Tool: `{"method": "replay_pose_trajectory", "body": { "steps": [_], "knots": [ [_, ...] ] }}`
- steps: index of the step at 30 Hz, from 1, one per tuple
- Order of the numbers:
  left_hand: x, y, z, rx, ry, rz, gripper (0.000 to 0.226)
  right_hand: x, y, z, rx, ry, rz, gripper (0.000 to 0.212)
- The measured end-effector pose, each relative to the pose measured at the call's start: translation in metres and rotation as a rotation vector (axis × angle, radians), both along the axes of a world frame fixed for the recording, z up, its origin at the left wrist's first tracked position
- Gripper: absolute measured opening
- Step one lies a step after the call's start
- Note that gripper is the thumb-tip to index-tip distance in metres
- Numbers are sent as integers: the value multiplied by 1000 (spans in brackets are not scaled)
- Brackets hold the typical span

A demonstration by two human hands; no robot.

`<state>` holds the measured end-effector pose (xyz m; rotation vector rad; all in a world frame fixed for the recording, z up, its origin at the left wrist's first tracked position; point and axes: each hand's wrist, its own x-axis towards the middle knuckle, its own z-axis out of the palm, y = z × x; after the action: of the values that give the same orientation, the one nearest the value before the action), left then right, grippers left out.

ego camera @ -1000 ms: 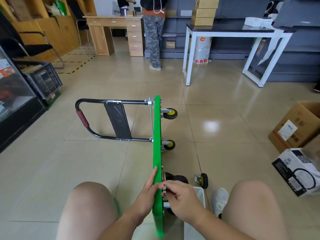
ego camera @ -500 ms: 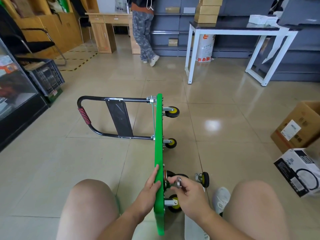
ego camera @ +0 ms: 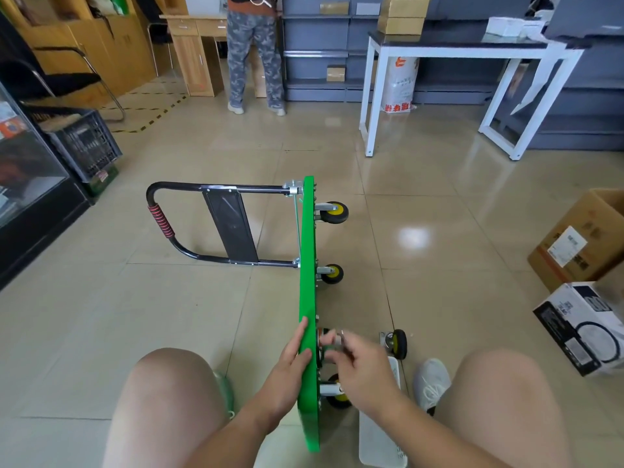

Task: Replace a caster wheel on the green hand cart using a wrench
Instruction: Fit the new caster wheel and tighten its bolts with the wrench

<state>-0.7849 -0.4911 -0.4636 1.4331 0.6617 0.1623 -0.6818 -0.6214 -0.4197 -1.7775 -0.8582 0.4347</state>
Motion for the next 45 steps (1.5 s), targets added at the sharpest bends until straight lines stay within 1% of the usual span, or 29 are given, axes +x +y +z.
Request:
{"method": "replay_pose_trajectory", "body": {
  "steps": [2,4,6,8,9,10,13,15,16,19,23,25,29,31,33,36,38,40,43,45],
  "knots": [
    [-1,0,0,9,-4,3,56,15,19,14,-63,63,20,15],
    [-1,0,1,17,3,1,56,32,36,27,-135,139,19,11],
    [-1,0,0,13,13,-4,56,47,46,35,-185,259,1,10],
    [-1,1,0,8,18,-14,55,53,46,39,-173,368,-24,11],
    [-1,1,0,7,15,-17,55,54,41,39,-147,381,-34,10],
    [-1,1,0,7,10,-19,56,52,34,37,-119,357,-42,10],
    [-1,1,0,6,4,-17,56,37,3,28,-52,203,-54,25],
    [0,1,-1,2,3,-12,56,22,-11,14,0,204,-94,40],
    [0,1,-2,0,1,-9,56,15,-16,7,15,206,-118,43],
    [0,0,-2,-10,2,-3,56,-3,-20,-6,72,158,-149,43],
    [-1,0,1,1,12,-2,56,-13,-22,-13,143,70,-139,51],
    [-1,0,1,4,7,0,56,-15,-21,-13,132,52,-97,45],
    [0,-1,1,-8,-3,4,55,-12,-15,-13,66,-101,-10,41],
    [0,-1,1,-5,-2,5,53,-9,-9,-9,34,-136,35,30],
    [0,0,-1,7,0,13,53,-5,-1,-1,-6,-115,66,21],
    [0,0,-2,15,2,11,52,4,10,6,-50,-128,81,30],
    [0,0,-1,14,2,0,47,6,17,8,-103,-146,136,25],
    [0,1,-2,13,1,-6,53,8,21,8,-138,-143,165,21],
    [1,4,-6,-1,-12,-5,60,8,17,6,-109,-162,183,15],
    [1,4,-7,-5,-6,4,55,6,8,5,-86,-175,197,16]
  ]
}}
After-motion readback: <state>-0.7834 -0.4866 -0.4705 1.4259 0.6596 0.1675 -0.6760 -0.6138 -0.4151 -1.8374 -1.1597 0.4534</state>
